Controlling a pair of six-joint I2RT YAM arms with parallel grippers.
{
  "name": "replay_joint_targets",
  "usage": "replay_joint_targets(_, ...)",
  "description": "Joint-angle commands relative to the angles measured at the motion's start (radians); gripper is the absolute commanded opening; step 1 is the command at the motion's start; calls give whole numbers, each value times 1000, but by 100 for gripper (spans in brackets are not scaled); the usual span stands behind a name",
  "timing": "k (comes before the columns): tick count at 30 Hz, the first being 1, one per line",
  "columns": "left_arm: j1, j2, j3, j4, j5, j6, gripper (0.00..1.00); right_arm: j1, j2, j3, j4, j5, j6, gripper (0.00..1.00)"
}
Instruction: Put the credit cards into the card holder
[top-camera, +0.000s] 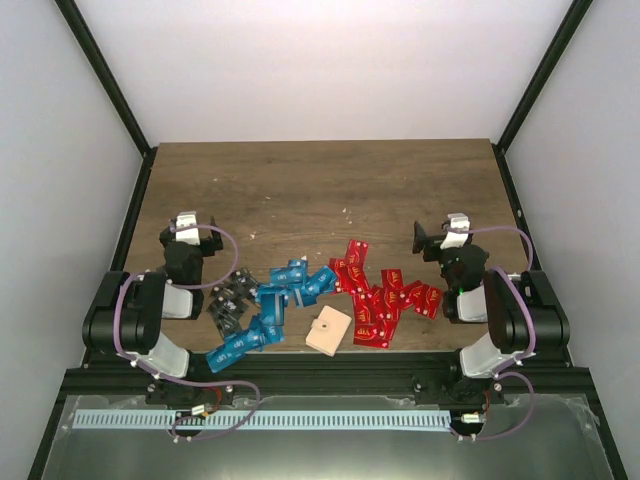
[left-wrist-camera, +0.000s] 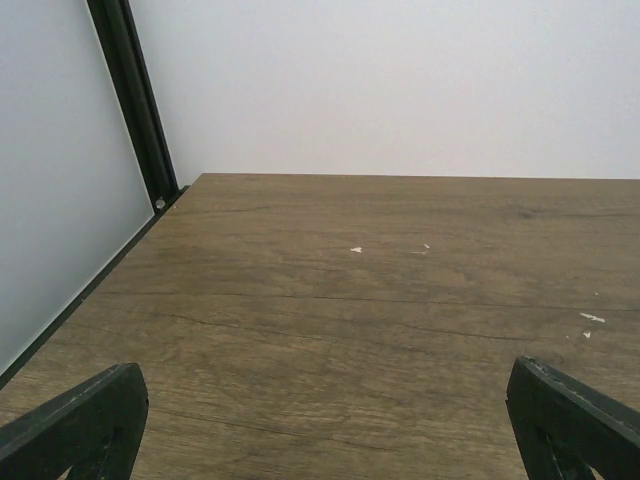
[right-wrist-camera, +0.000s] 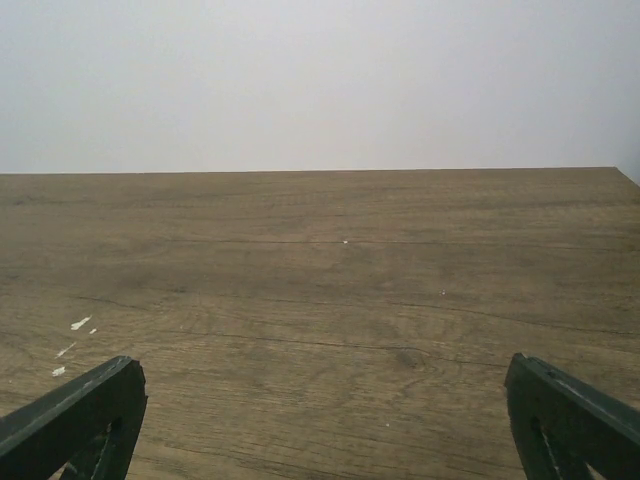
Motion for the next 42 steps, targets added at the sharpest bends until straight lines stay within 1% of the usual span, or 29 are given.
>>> replay_joint_targets(1,6,3,9,16,11,-13,100,0,-2,21,16,-1,-18,100)
replay_joint_targets(8,8,2,11,10,13,-17,100,0,1,24,15,1,-18,100)
replay_joint_targets(10,5,-4,5,23,-26,-20,100,2,-3,23,13,22,-15,100)
replay_joint_targets(11,0,-21,4,14,-59,-28,100,8,-14,35,-16,65,-7,100)
replay_joint_targets(12,-3,-52,6,-9,-76,-29,100,16,-43,53,-80,92,-5,100)
replay_joint_targets(13,-10,-99,15,-66,-92,-28,100,21,-85,93,-183,114,-2,100)
replay_joint_targets(15,-19,-206,68,-242,-143,-49,100,27,-168,181,-371,153,27,100)
replay_joint_targets(18,-21,-350,216,-680,-225,-189,100,27,-282,312,-597,137,139,100)
replay_joint_targets(19,-21,-388,298,-814,-251,-245,100,27,-307,355,-651,129,218,100)
replay_joint_targets(20,-21,-419,349,-911,-258,-270,100,27,-325,399,-715,123,304,100)
replay_joint_targets(21,-21,-444,380,-978,-247,-276,100,27,-338,441,-790,111,390,100)
replay_joint_targets(22,-20,-474,398,-1017,-237,-281,100,25,-345,475,-844,66,433,100)
replay_joint_targets(23,-19,-502,405,-1054,-245,-327,100,24,-346,499,-877,0,442,100)
replay_joint_targets(24,-19,-530,409,-1104,-271,-446,100,25,-341,522,-898,-59,448,100)
replay_joint_targets(25,-14,-561,398,-1132,-243,-490,100,24,-328,552,-951,-93,466,100)
replay_joint_targets(27,-7,-611,374,-1135,-94,-489,100,26,-292,610,-1029,-204,466,100)
replay_joint_targets(29,-7,-640,373,-1173,56,-498,100,42,-253,657,-1118,-310,457,100)
replay_joint_targets(30,-8,-645,378,-1196,129,-496,100,60,-236,682,-1185,-316,455,100)
replay_joint_targets(32,-15,-646,392,-1268,233,-497,100,123,-216,714,-1298,-300,450,100)
replay_joint_targets(34,-40,-649,403,-1341,328,-479,99,207,-229,709,-1375,-248,465,100)
replay_joint_targets(36,-113,-665,400,-1411,352,-482,98,295,-274,666,-1415,-165,503,100)
replay_joint_targets(38,-218,-682,390,-1440,345,-504,96,384,-321,628,-1451,-102,543,100)
replay_joint_targets(42,-421,-701,354,-1472,318,-568,90,550,-380,593,-1597,7,644,100)
